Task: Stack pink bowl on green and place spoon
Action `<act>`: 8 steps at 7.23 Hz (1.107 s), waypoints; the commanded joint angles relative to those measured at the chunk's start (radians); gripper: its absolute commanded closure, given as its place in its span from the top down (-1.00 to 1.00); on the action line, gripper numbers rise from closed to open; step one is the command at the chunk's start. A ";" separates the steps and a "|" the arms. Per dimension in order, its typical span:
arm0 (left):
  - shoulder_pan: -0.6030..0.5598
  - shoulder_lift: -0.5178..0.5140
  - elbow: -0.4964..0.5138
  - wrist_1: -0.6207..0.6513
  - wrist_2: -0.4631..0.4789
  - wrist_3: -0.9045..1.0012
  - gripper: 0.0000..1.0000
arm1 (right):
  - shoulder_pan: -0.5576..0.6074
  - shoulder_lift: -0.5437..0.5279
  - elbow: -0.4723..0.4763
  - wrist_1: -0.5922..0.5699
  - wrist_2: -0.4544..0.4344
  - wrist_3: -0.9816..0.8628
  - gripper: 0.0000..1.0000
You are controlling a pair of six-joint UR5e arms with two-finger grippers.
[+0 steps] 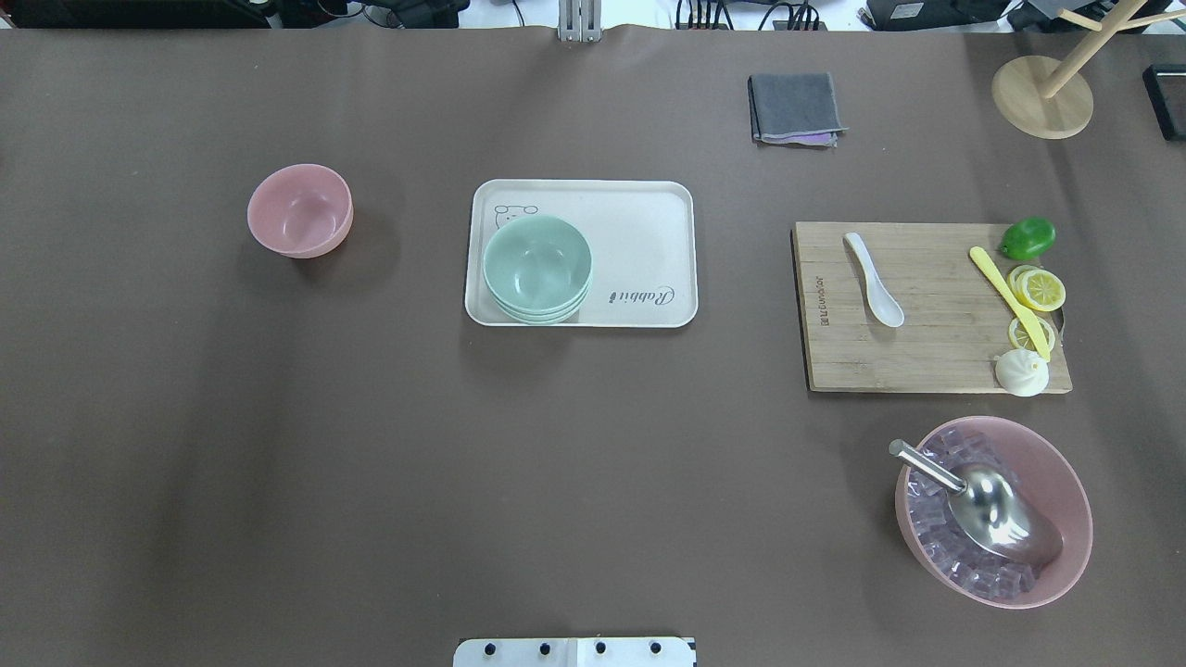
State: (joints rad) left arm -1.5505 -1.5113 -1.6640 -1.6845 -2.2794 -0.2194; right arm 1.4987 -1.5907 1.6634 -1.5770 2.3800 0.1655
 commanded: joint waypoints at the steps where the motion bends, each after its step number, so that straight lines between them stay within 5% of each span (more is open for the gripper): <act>1: -0.003 0.002 -0.005 0.000 -0.006 0.000 0.97 | 0.000 -0.002 0.010 0.000 0.005 -0.001 1.00; 8: 0.000 0.000 0.004 0.000 -0.002 0.000 0.97 | 0.000 0.008 0.012 0.002 0.022 -0.001 1.00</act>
State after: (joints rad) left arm -1.5509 -1.5108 -1.6605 -1.6843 -2.2812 -0.2194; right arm 1.4987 -1.5840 1.6750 -1.5754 2.4020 0.1636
